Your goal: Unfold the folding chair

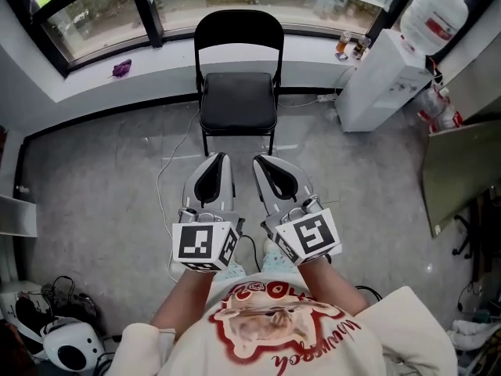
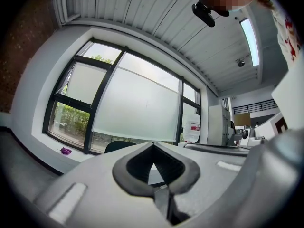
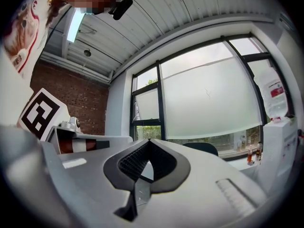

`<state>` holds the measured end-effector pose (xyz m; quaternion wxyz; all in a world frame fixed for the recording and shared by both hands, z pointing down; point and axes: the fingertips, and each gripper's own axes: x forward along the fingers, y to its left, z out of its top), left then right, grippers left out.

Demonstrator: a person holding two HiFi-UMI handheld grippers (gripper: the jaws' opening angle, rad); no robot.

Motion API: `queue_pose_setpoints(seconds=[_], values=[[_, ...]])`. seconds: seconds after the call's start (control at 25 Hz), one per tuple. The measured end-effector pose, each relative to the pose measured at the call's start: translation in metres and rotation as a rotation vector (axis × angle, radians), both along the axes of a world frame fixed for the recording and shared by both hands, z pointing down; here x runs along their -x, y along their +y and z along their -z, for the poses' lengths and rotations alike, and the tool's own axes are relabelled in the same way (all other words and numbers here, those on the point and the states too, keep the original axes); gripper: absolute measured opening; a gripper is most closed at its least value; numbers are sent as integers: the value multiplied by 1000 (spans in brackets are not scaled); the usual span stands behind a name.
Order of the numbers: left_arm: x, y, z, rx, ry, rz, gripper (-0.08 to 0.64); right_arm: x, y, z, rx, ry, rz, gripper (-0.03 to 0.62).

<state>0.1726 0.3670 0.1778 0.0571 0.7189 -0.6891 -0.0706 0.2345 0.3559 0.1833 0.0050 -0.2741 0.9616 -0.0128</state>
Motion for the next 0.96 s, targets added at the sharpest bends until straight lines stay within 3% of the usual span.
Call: queue_pose_setpoints(seconds=[0.44,0.96], values=[[-19,2,-2,7,-29,13,0,-16,0,7,-13,-1,10,26],[-9,5,-4,3,-22,28,0,-5,1,5,-11,-1,19,26]])
